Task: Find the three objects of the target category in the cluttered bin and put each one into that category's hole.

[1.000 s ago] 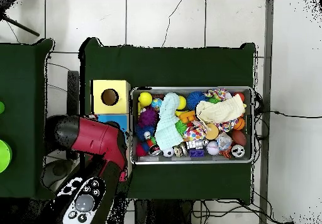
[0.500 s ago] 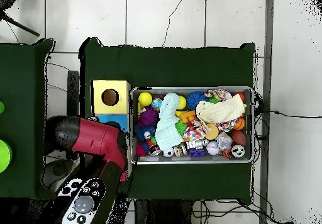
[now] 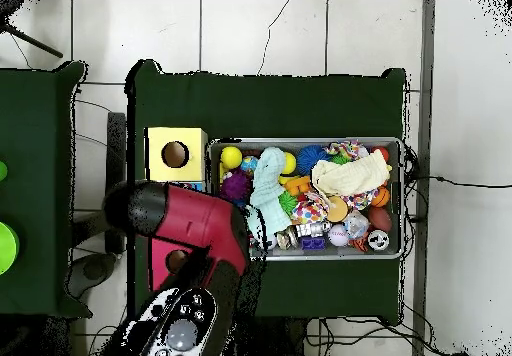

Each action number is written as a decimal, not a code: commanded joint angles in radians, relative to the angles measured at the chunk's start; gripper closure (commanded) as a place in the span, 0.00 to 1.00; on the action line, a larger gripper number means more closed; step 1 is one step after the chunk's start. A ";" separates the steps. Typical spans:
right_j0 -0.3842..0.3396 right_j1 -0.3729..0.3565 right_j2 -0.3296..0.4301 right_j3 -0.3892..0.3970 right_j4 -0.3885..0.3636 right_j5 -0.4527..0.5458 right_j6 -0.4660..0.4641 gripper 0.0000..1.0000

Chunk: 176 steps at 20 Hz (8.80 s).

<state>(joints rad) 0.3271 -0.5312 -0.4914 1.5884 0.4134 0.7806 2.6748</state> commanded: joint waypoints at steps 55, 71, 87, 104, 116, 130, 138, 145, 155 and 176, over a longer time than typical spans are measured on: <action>-0.882 -0.004 0.708 -0.045 -0.896 0.032 -0.499 1.00; -0.965 0.024 0.749 -0.065 -0.952 0.100 -0.537 1.00; -1.001 0.089 0.767 -0.154 -0.985 0.152 -0.604 1.00; -1.021 0.032 0.735 -0.116 -1.004 0.203 -0.647 1.00; -1.008 0.046 0.735 -0.163 -1.043 0.247 -0.692 1.00; -1.009 0.044 0.750 -0.133 -1.068 0.162 -0.651 1.00; -1.007 -0.032 0.757 -0.068 -1.042 0.200 -0.677 1.00; -1.000 -0.048 0.777 -0.047 -1.040 0.178 -0.669 1.00; -1.004 -0.045 0.797 -0.040 -1.042 0.151 -0.652 0.00; -1.042 0.109 0.825 -0.093 -1.095 -0.025 -0.629 0.00</action>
<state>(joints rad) -0.6986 -0.5116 0.2396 1.4969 -0.5929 0.8477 2.3191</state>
